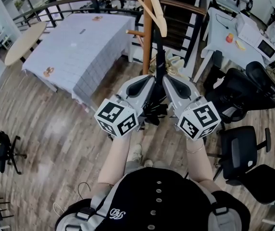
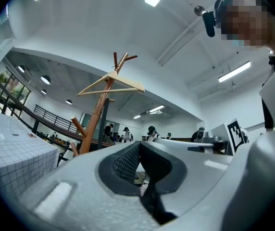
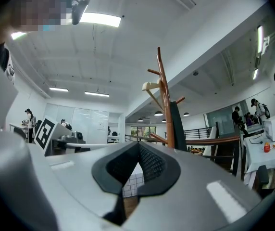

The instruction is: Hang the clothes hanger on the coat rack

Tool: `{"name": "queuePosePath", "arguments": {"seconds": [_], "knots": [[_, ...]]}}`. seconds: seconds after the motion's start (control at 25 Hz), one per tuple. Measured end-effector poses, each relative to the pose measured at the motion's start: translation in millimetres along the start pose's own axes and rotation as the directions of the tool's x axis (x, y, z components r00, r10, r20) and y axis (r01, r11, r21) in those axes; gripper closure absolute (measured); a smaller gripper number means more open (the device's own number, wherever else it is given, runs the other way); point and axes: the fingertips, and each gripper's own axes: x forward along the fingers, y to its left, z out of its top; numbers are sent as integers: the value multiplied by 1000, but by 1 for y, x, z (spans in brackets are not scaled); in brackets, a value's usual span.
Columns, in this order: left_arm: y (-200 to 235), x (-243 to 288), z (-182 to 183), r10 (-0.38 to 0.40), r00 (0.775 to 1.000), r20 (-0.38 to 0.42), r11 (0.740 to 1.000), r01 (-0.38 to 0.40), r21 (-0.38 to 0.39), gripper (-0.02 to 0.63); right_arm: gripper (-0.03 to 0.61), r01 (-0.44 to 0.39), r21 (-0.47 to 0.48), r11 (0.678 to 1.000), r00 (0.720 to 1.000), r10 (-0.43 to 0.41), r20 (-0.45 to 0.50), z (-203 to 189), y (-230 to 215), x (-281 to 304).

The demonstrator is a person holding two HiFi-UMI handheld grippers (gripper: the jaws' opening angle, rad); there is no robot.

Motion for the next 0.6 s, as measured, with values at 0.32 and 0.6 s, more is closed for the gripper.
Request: {"name": "queuePosePath", "arguments": {"seconds": [0.32, 0.6], "knots": [[0, 0, 6, -26, 999, 22, 999, 26, -40, 615, 580, -9, 11, 1000, 1000, 9, -2, -4, 0, 3], [-2, 1, 2, -17, 1000, -26, 1000, 18, 20, 615, 580, -13, 8, 1000, 1000, 13, -17, -4, 1, 6]]}}
